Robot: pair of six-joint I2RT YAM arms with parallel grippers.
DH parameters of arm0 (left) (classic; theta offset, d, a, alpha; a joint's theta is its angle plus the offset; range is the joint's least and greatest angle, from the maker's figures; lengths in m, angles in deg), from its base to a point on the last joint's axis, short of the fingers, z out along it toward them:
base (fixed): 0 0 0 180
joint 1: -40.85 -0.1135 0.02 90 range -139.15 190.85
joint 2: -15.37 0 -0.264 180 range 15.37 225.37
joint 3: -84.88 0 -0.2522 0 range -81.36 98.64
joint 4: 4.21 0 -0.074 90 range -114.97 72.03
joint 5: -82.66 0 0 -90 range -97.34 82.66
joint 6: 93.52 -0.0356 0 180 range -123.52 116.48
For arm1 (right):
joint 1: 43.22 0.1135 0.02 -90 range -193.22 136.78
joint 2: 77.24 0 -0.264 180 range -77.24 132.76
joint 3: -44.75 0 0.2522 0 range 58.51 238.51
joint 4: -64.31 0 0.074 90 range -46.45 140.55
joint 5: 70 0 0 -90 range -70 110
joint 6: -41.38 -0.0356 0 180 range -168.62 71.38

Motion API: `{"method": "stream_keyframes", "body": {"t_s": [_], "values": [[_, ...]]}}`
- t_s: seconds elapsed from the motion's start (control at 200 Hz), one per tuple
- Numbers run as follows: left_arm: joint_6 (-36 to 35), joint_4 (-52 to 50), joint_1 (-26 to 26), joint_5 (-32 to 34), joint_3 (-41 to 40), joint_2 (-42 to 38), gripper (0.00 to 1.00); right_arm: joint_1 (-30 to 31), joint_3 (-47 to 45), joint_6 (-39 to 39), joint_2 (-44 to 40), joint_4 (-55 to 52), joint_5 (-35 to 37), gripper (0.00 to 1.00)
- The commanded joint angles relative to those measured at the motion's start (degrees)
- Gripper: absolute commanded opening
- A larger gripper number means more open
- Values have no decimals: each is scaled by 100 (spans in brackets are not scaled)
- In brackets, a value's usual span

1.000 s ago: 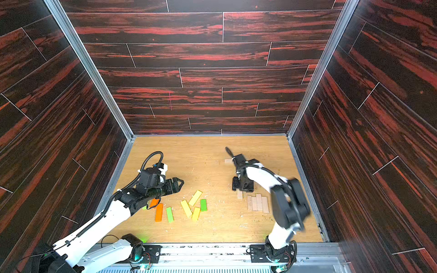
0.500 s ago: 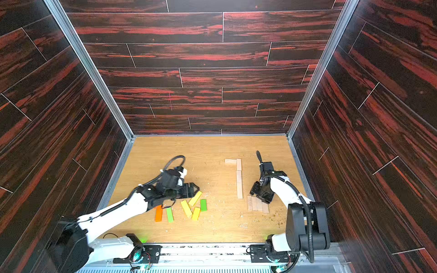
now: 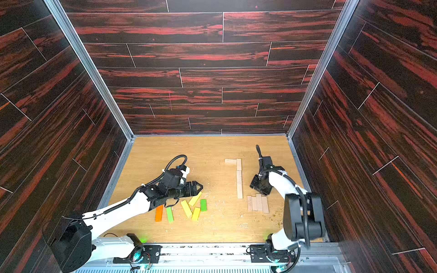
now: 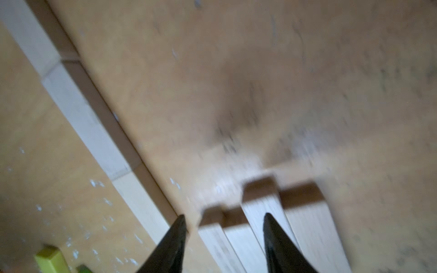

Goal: Assemble a giraffe with building blocks
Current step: Move the building blocks to the center of the board.

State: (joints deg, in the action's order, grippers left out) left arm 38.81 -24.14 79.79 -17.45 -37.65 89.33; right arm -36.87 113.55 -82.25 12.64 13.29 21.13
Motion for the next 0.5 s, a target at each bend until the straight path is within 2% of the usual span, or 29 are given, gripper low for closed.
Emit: {"method": "stream_keyframes", "body": {"t_s": [0.0, 0.095, 0.291, 0.496], "values": [[65, 101, 33, -5, -87, -58, 77, -2, 136, 18, 338, 118, 52, 43], [58, 74, 29, 34, -132, -113, 76, 15, 99, 15, 471, 226, 36, 32], [37, 47, 26, 53, -143, -121, 75, 76, -71, -4, 604, 318, 58, 23], [-29, -49, 32, 127, -144, -192, 75, 323, -631, -182, 264, 255, 135, 21]]}}
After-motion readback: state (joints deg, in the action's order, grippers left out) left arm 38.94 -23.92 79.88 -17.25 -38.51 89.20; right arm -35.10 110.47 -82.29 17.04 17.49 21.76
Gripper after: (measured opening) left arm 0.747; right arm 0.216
